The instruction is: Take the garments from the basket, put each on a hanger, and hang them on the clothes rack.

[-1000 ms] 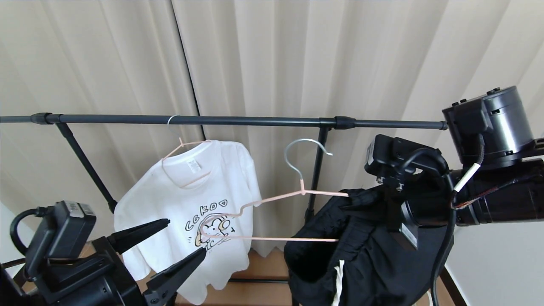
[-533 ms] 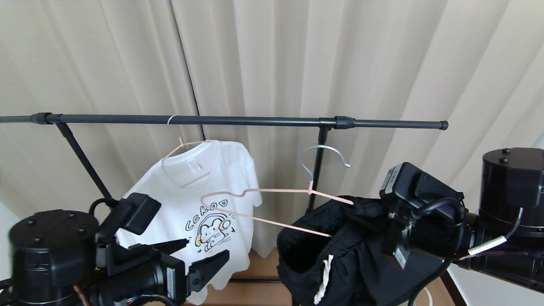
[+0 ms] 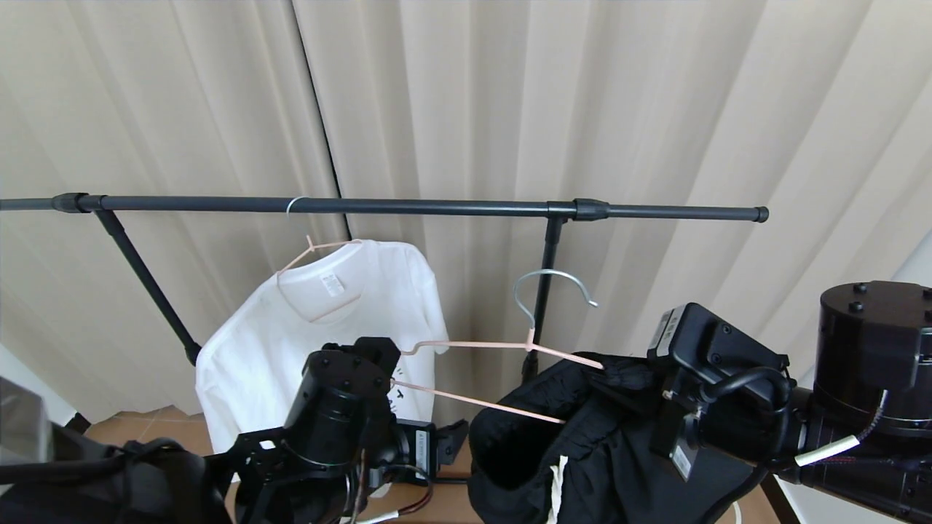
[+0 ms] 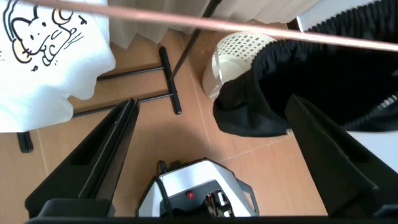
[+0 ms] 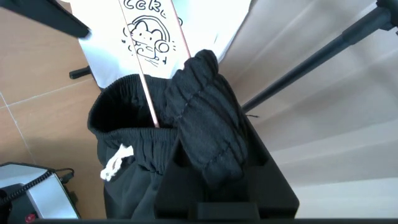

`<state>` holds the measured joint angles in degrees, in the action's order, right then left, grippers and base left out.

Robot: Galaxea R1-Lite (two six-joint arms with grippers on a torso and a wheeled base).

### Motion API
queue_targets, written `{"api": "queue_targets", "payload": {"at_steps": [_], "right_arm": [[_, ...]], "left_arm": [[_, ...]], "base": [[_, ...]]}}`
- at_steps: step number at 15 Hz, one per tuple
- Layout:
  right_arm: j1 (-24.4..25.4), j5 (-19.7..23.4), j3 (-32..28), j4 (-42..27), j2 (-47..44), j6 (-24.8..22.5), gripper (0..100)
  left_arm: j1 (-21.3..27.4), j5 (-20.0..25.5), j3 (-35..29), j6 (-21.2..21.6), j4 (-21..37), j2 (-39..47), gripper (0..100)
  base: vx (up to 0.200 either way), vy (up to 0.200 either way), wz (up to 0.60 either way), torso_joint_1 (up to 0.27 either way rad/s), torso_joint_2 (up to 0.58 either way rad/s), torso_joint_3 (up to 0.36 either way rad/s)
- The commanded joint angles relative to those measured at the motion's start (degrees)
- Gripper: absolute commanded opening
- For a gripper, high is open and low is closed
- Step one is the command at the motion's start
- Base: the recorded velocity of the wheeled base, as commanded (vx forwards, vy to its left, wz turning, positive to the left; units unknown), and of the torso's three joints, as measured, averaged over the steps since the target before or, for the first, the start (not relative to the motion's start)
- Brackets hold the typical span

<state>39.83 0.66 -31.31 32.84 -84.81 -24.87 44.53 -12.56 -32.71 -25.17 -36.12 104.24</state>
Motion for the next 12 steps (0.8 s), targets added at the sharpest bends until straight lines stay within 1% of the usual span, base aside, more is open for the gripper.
{"api": "queue_targets", "payload": {"at_steps": [1,4,8,10,11,12], "right_arm": [[0.08,0.04,-0.16,0.03,0.0,0.08,0],[0.6,0.04,-0.25,0.03,0.35,0.87,0],[0.69,0.04,-0.34,-0.06,1.14,1.31,0],[0.69,0.04,-0.25,-0.06,1.67,1.31,0],[0.78,0.04,-0.25,-0.06,1.75,1.31,0],[0.69,0.04,-0.25,-0.06,2.02,1.31,0]], "left_arm": [[1.52,-0.28,-2.71,-0.05,-1.85,6.76,100],[2.49,-0.28,-3.15,0.12,-5.1,9.49,100],[2.58,-0.72,-3.33,0.12,-6.15,11.95,100],[2.58,-0.72,-3.33,0.3,-9.23,13.8,100],[2.58,-0.8,-3.5,0.39,-9.67,14.06,100],[2.49,-2.12,-3.68,0.65,-10.29,15.11,100]], "base": [[0.0,0.0,0.0,0.0,0.0,0.0],[0.0,0.0,0.0,0.0,0.0,0.0],[0.0,0.0,0.0,0.0,0.0,0.0],[0.0,0.0,0.0,0.0,0.0,0.0],[0.0,0.0,0.0,0.0,0.0,0.0],[0.0,0.0,0.0,0.0,0.0,0.0]]}}
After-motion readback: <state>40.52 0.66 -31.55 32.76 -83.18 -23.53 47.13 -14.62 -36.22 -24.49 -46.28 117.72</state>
